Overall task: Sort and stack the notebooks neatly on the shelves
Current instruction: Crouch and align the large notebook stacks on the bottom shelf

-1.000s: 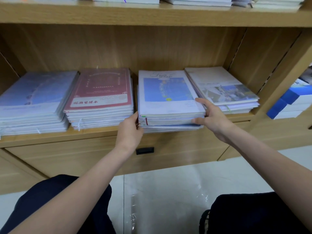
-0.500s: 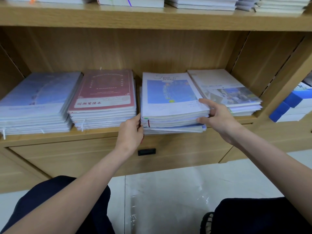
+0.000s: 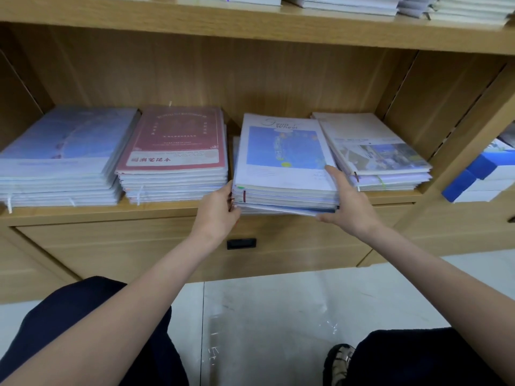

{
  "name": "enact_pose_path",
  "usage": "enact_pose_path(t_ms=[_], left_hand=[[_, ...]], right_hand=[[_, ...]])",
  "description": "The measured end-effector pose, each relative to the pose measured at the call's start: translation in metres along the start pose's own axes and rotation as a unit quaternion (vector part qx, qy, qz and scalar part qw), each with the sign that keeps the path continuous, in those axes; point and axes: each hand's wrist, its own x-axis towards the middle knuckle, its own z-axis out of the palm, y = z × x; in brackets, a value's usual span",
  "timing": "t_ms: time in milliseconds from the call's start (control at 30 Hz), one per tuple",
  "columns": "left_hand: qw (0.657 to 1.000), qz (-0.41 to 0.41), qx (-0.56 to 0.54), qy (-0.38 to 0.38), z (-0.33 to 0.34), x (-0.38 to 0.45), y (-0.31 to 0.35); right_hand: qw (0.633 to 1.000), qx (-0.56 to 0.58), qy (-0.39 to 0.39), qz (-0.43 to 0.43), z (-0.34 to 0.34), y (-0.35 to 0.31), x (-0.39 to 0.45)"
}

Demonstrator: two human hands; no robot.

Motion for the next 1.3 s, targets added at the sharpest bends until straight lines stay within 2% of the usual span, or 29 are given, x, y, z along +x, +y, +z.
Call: enact_pose_path(t_ms=[100,300,533,767,1033,1200,1300], left_hand=[[1.0,-0.017,0.021,-0.002,0.002,0.001,-0.002],[1.0,0.012,0.02,0.014,0.003,-0.003,0.002],[0.995,-0.003,0.097,0.013,0.006,0.001,0.013],[0.995,0.004,0.094,0.023,0.004,0.003,0.011],[0.992,0.052,0.11,0.02,0.001,0.01,0.005],[0.999,0.011,0.015,-0.049,-0.007,0.021,0.005],[0.998,0.014,-0.015,-0.054,-0.01,0.023,0.003]], right_hand=[[1.0,-0.015,-0.011,0.0,-0.005,0.001,0.005],[0.998,-0.047,-0.032,-0.012,-0.016,0.002,0.015],[0.998,-0.062,-0.028,-0.018,-0.016,0.007,0.029],[0.998,-0.038,-0.044,-0.026,-0.017,0.005,0.03],[1.0,0.01,-0.022,-0.01,-0.02,0.008,0.028],[0.999,0.027,-0.026,-0.008,-0.019,0.006,0.025],[0.999,0.039,-0.03,-0.002,-0.019,0.004,0.023]])
